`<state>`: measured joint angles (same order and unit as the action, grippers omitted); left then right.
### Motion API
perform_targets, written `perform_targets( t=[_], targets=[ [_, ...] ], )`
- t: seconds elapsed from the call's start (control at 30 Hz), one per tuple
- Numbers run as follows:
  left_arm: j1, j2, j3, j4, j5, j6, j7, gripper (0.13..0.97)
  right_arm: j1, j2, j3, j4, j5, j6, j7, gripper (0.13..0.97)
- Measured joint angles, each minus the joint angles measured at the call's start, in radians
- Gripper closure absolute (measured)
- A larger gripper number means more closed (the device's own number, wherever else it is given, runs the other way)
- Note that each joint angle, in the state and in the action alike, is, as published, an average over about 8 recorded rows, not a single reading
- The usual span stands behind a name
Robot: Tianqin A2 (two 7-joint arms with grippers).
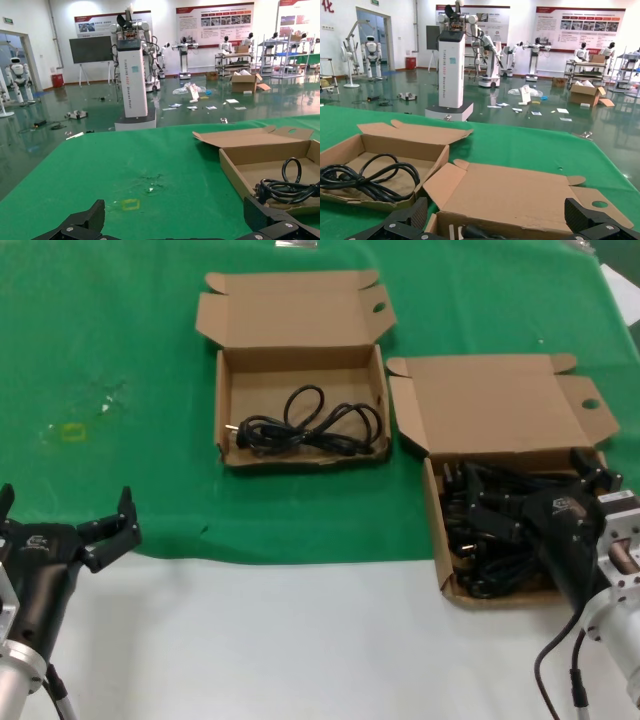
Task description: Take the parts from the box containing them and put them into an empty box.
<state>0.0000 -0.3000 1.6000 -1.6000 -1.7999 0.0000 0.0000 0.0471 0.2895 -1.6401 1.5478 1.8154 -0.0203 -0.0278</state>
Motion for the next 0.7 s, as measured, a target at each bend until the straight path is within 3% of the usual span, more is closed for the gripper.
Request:
perform_targets(
  t=[0.7],
  targets=[
    [0.000,0.000,0.000,0.000,0.000,0.000,0.000,0.132,-0.002,0.000,0.002,0.002,-0.001,0.001,0.001,0.129]
  ],
)
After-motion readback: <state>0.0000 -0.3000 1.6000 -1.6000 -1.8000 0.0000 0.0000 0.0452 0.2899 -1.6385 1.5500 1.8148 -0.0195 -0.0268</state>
